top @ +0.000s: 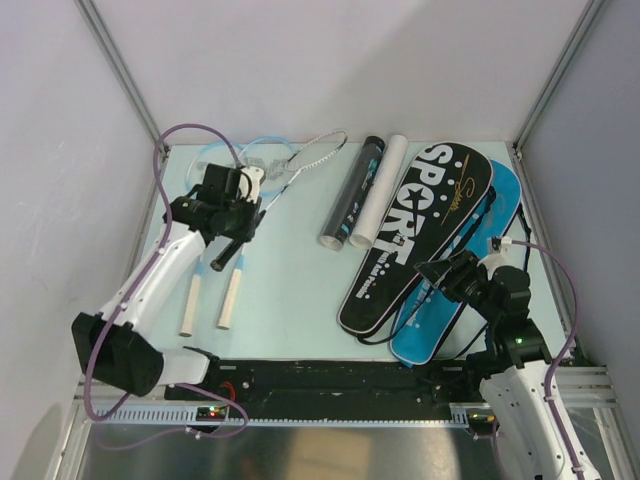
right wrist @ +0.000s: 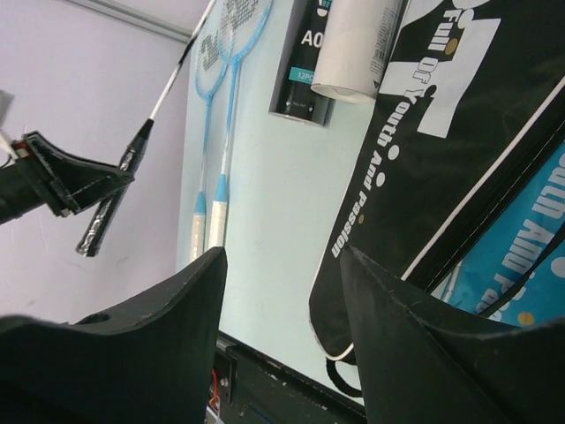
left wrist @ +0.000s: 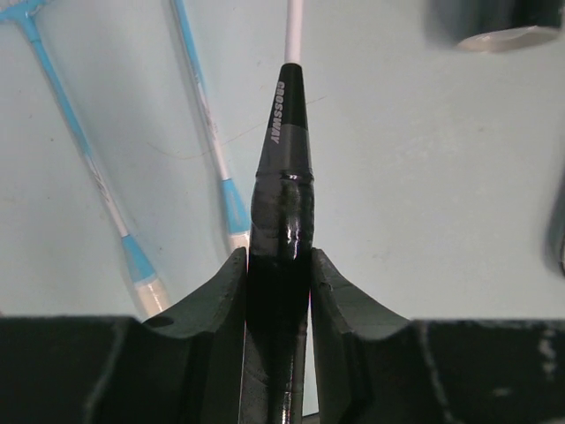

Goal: Pack up the badminton gear
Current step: Pick up the racket from the center of the board.

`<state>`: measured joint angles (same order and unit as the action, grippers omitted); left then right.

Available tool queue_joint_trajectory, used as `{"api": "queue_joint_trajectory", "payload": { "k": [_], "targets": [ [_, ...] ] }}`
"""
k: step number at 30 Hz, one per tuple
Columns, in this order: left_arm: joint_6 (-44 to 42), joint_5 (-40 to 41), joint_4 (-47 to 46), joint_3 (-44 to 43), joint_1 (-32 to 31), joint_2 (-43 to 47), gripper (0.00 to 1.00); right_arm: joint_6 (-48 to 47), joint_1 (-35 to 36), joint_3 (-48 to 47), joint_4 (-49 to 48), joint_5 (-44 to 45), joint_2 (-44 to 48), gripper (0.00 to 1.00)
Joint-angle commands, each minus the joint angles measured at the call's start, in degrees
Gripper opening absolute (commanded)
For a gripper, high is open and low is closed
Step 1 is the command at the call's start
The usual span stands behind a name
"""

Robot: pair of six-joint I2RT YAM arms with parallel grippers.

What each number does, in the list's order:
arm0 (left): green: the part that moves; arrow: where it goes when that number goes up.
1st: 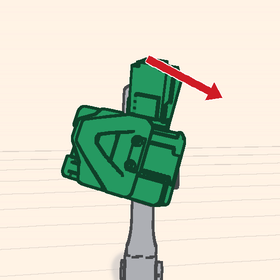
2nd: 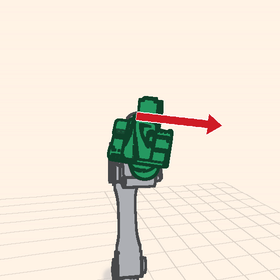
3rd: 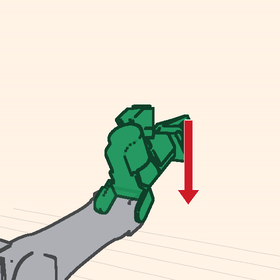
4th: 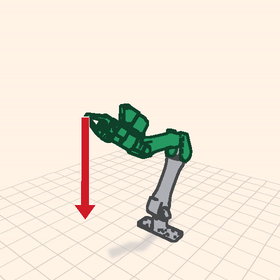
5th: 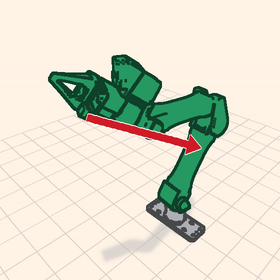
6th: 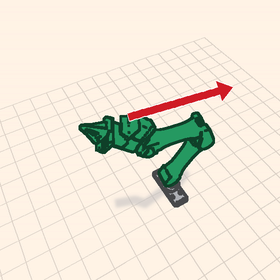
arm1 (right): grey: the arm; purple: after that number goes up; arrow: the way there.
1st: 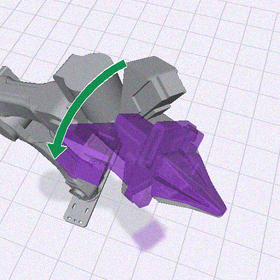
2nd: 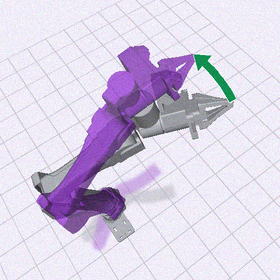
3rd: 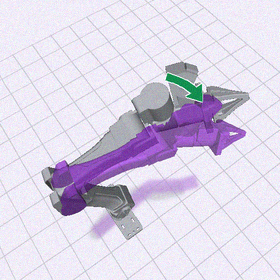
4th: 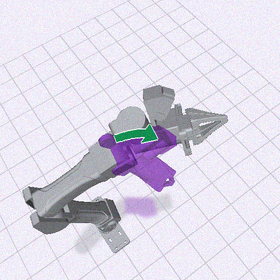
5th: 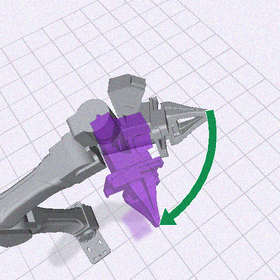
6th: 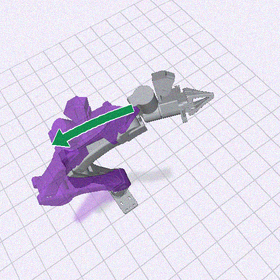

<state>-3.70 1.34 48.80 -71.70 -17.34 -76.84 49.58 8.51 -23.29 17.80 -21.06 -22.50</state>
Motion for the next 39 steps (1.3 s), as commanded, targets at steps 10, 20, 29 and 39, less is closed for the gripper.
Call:
{"api": "queue_joint_trajectory", "payload": {
  "k": [10, 20, 29, 39],
  "targets": [
    [9.5, 7.3, -3.5, 1.4, -13.2, 10.9, 0.00, 6.6, 11.8, -2.8, -8.2, 9.4, -5.4, 0.59],
    [9.4, 14.2, -3.6, 2.0, -21.2, 11.9, 0.00, 13.5, 23.4, -8.7, -23.2, 19.6, -23.3, 0.60],
    [12.8, 11.2, -3.7, 4.4, -22.9, 12.9, 0.00, 18.6, 30.0, -19.5, -38.0, 22.1, -45.5, 0.61],
    [14.2, 11.0, -3.9, 7.1, -23.2, 16.0, 0.00, 20.6, 31.4, -33.2, -46.1, 12.4, -69.4, 0.61]
  ]
}}
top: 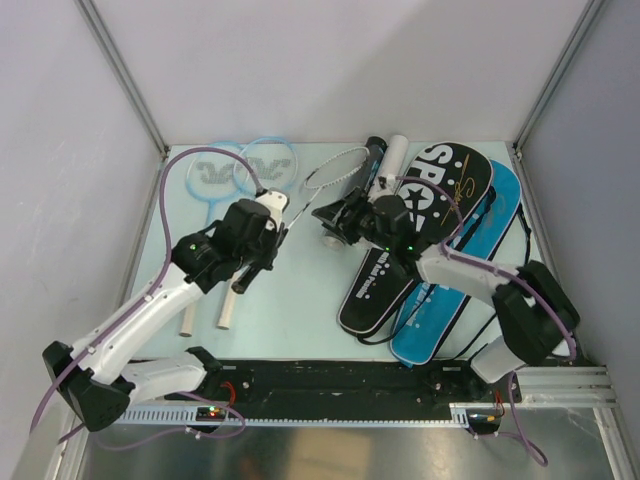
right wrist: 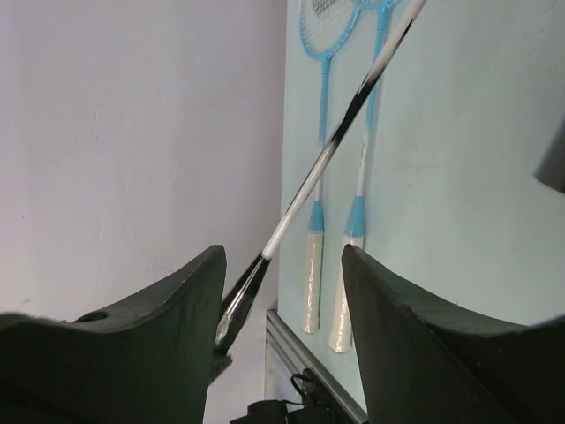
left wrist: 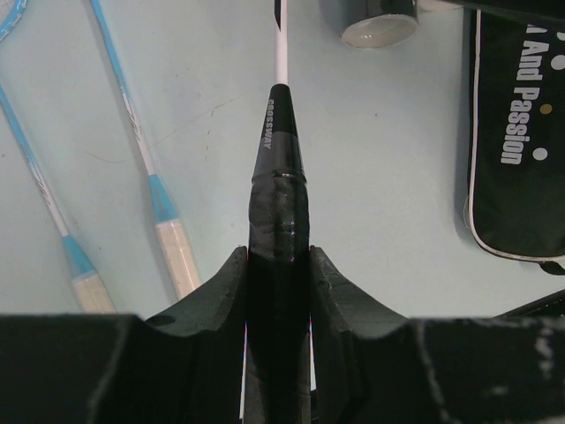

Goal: Pack up the badminton gear
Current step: Pick up the racket from the center of the board.

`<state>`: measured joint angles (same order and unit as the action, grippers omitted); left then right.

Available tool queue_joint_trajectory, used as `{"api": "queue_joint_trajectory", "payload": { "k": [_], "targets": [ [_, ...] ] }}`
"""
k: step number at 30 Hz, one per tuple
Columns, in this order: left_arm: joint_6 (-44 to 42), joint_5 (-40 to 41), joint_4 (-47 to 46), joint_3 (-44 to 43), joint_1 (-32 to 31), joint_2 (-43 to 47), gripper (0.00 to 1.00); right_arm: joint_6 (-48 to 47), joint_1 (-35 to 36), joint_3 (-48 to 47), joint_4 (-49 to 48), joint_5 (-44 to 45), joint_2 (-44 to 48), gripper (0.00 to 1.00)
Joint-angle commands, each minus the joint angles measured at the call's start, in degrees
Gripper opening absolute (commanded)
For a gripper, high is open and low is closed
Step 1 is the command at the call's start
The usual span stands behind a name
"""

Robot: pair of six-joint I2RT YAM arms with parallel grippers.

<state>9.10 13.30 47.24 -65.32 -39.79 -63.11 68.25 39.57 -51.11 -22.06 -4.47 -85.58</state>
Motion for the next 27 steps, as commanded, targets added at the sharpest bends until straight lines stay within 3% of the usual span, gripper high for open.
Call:
{"api": "queue_joint_trajectory", "payload": {
  "k": [1, 17, 21, 27],
  "targets": [
    [1.5, -1.1, -2.4, 1.1, -0.7, 2.2, 0.00, 2.6, 0.5, -6.6, -6.7, -5.1, -7.9, 0.60],
    [1.5, -3.5, -3.4, 2.8, -0.8, 4.0, 0.00, 7.6, 3.1, -17.7, -7.5, -10.0, -22.5, 0.56],
    [1.7, -5.9, -4.9, 4.2, -0.9, 5.4, 0.00, 8.3, 3.2, -17.9, -10.3, -11.3, -24.0, 0.42],
    [2.1, -9.3, -5.5, 4.2, -1.0, 6.8, 0.00, 6.2, 3.2, -17.8, -11.6, -12.2, -22.7, 0.10]
  ]
}}
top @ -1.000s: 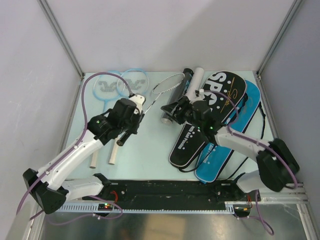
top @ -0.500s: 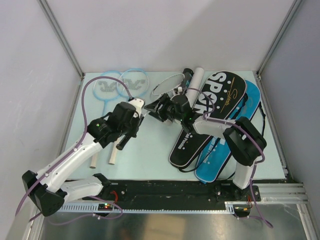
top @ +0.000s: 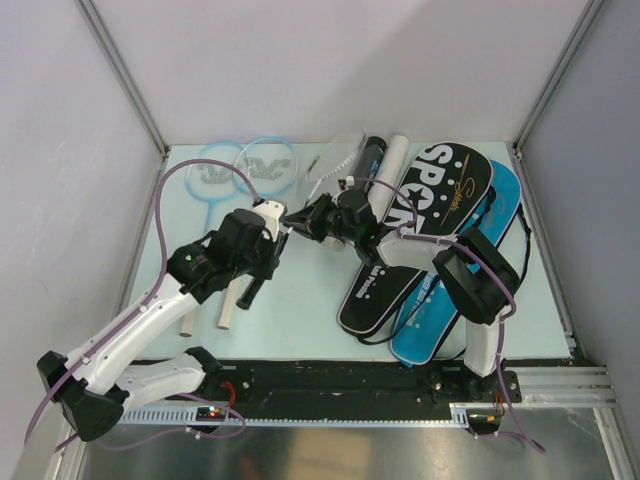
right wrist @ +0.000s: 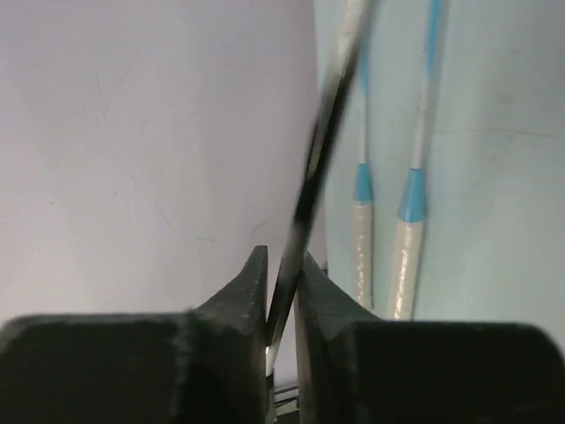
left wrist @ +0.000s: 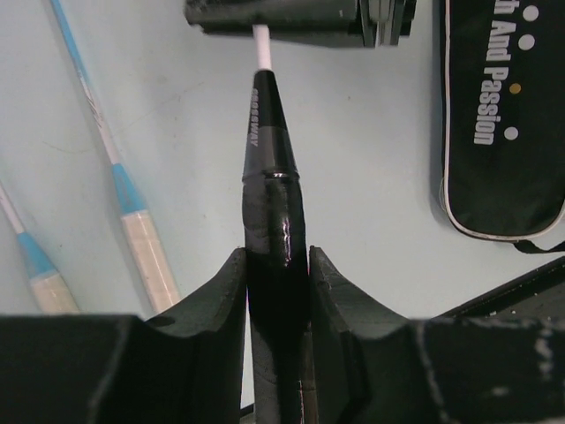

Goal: Pack up the badminton gear
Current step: Pick up the racket from the center of the board.

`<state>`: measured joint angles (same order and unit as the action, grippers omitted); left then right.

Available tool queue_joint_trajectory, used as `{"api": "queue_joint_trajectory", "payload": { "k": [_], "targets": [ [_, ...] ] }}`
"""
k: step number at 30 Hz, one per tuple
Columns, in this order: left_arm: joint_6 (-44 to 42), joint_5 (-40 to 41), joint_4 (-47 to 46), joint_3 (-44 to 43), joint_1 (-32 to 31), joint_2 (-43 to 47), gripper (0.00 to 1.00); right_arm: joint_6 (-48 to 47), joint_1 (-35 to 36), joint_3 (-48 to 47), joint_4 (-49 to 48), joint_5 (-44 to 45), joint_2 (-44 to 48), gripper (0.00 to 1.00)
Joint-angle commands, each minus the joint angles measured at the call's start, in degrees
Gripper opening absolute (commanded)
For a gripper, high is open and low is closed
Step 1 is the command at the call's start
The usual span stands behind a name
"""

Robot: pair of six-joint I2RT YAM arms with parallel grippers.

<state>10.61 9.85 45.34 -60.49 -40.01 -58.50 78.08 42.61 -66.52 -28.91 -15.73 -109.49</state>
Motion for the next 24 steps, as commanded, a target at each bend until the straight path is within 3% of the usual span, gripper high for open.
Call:
{"api": "queue_joint_trajectory", "payload": {
  "k": [1, 4, 10, 12, 15, 20, 24],
  "targets": [
    [0.7, -6.5, -3.5, -0.7, -0.8, 2.7, 0.00, -4.2, 0.3, -2.4, -4.6, -1.2, 1.7, 0.05],
    [0.9, -7.6, -3.6, -1.4, -0.8, 5.0, 0.06, -5.5, 0.5, -2.2, -3.6, -1.4, 3.9, 0.01],
    [0.3, -8.0, -3.6, -1.9, -0.8, 10.4, 0.44, -8.0, 0.7, 0.8, -5.1, -0.8, 9.1, 0.00],
    [0.1, -9.1, -3.6, -2.1, -0.8, 12.0, 0.52, -8.8, 0.6, 1.9, -5.6, -0.6, 10.9, 0.00],
    [-0.4, -12.4, -3.7, -2.6, -0.8, 13.4, 0.64, -10.2, 0.2, 3.8, -5.8, 0.4, 14.3, 0.00],
    [-0.8, -19.3, -3.8, -3.9, -0.8, 13.1, 0.93, -11.2, -2.0, 9.7, -7.6, 1.0, 20.7, 0.00],
    [4.1, -21.7, -3.6, -5.1, -0.8, 10.8, 0.99, -12.3, -5.7, 17.2, -7.1, -1.3, 28.9, 0.00]
  ]
}}
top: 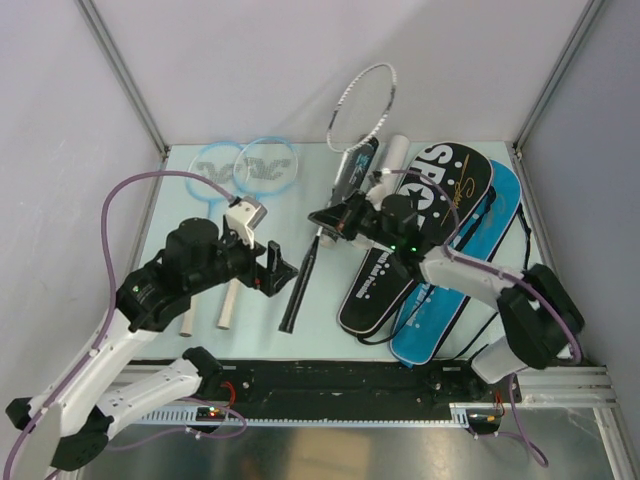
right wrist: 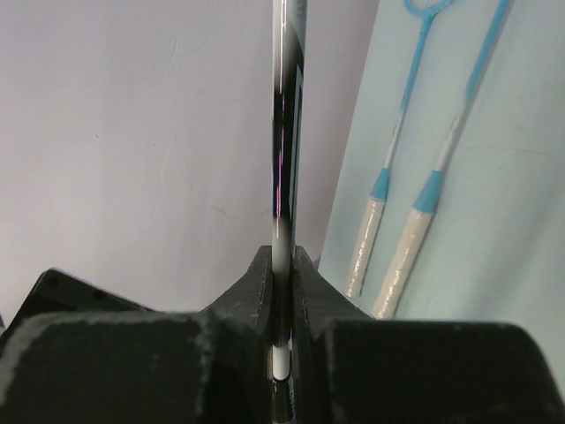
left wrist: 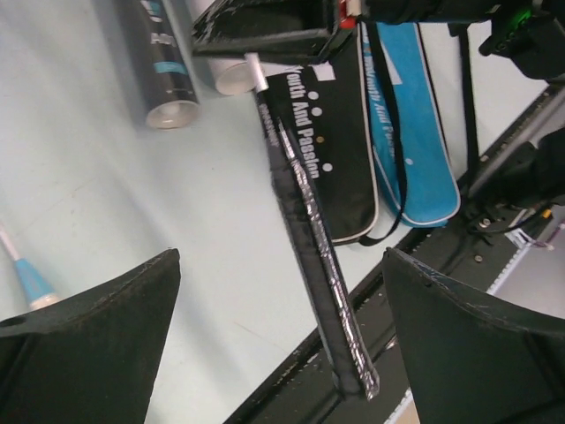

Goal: Pack up the badminton gear
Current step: Pick up the racket from the center of the board.

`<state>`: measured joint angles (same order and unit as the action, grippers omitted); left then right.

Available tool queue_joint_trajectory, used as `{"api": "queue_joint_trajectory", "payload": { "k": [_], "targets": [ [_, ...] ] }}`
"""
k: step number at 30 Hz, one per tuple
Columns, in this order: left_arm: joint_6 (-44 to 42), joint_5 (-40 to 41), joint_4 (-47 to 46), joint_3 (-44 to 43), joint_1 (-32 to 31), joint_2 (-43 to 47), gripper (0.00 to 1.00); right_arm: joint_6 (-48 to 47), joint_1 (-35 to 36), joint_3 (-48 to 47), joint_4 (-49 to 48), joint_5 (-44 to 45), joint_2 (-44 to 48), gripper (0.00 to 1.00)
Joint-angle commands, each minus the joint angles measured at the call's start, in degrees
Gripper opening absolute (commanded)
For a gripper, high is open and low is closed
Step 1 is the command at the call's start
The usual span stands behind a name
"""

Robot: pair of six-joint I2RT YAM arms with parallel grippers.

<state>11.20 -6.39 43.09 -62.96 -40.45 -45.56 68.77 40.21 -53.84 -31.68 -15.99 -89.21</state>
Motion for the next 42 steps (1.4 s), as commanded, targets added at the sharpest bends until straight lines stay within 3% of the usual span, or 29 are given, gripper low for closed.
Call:
{"api": "queue_joint_trajectory", "payload": {
  "k": [1, 7, 14, 18, 21, 26, 31, 42],
  "targets": [
    [4.1, -6.2, -1.3, -2.9, -0.3, -3.0, 0.99, -3.5, -4.3, 6.4, -3.8, -1.7, 11.6, 0.00],
    [3.8, -6.7, -1.5, -3.6, -0.4, -8.0, 1.00, -8.9, -12.0, 20.0, 6.1, -5.5, 33.4, 0.00],
    [4.5, -8.5, -6.5, -3.5, -1.4, -12.4, 0.99, -12.6, -23.3, 27.2, 27.9, -10.8, 58.1, 0.00],
    [2.2, 0.1, -10.0, -2.8, -6.8, -16.4, 0.96, -14.4, -29.7, 29.6, 41.5, -14.4, 67.4, 0.00],
    [1.5, 2.8, -12.1, -3.6, -11.2, -21.2, 0.93, -14.5, -33.9, 32.6, 45.9, -17.9, 73.2, 0.00],
    [5.6, -10.8, -21.0, -6.3, -15.7, -27.7, 0.90, -9.7, -37.3, 37.9, 38.5, -24.0, 78.1, 0.00],
    [7.1, -17.0, -23.0, -9.4, -20.4, -30.4, 0.95, -6.5, -37.7, 38.9, 27.3, -23.4, 77.8, 0.02],
    [7.1, -8.4, -24.1, -4.9, -28.8, -33.7, 0.93, -0.7, -38.1, 38.3, 10.8, -18.7, 71.0, 0.01]
  ]
}}
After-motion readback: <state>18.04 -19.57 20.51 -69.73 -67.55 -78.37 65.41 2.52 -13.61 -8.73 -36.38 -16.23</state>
